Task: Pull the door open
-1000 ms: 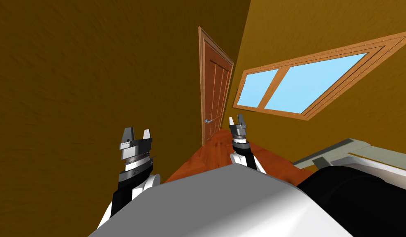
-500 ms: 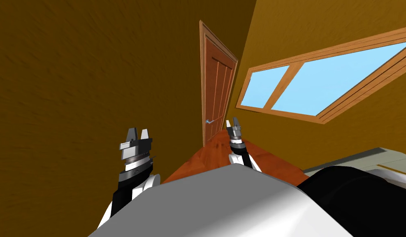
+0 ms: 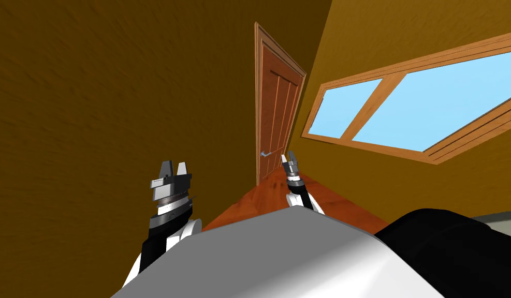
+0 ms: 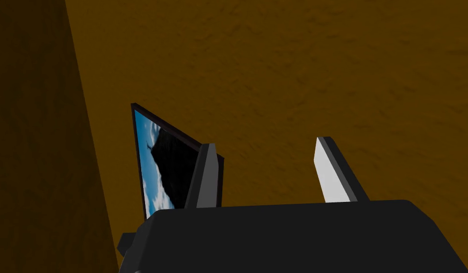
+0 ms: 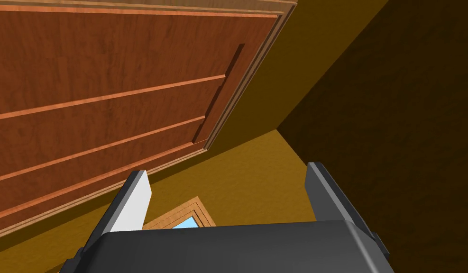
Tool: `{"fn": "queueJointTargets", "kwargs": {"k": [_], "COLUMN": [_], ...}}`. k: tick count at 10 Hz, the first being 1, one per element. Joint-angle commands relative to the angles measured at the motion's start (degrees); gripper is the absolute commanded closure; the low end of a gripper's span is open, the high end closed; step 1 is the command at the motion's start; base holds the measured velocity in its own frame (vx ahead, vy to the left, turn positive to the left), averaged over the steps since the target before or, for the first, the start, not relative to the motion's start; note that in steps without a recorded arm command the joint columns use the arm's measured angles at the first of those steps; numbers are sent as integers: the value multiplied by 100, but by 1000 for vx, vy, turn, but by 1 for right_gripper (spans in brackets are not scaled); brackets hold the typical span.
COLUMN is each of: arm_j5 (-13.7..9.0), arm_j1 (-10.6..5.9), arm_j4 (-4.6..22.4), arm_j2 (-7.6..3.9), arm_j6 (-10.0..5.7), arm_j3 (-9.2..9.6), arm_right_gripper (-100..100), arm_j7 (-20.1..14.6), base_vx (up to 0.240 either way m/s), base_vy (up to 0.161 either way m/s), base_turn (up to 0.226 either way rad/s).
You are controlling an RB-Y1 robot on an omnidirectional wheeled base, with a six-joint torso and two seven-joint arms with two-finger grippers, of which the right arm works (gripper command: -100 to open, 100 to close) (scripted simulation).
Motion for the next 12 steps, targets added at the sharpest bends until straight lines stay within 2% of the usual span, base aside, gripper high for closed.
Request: {"fn": "queueJointTargets", "kwargs": {"k": [1, 5, 6, 7, 8, 9, 10, 12], "arm_j5": [-13, -64, -64, -82, -82, -101, -101, -139], "arm_j1": [-51, -257, -257, -329, -329, -405, -405, -559], "arm_j4": [190, 891, 925, 1131, 1181, 1395, 1451, 1858], "arm_j2": [-32, -166, -166, -212, -212, -260, -260, -358], "arm_j6": [-53, -155, -155, -191, -191, -228, -228, -304], "arm_j3": [4, 49, 49, 65, 65, 82, 82, 115], "arm_right_gripper": [-100, -100, -100, -100, -100, -100, -100, -100], "arm_j7": [-27, -147, -147, -188, -188, -233, -233, -322], "base_vx": [46, 45, 31, 37, 32, 34, 27, 46], "base_vy": [-70, -65, -45, -46, -49, -65, -63, -82], "base_turn": [46, 104, 59, 102, 77, 125, 63, 178]}}
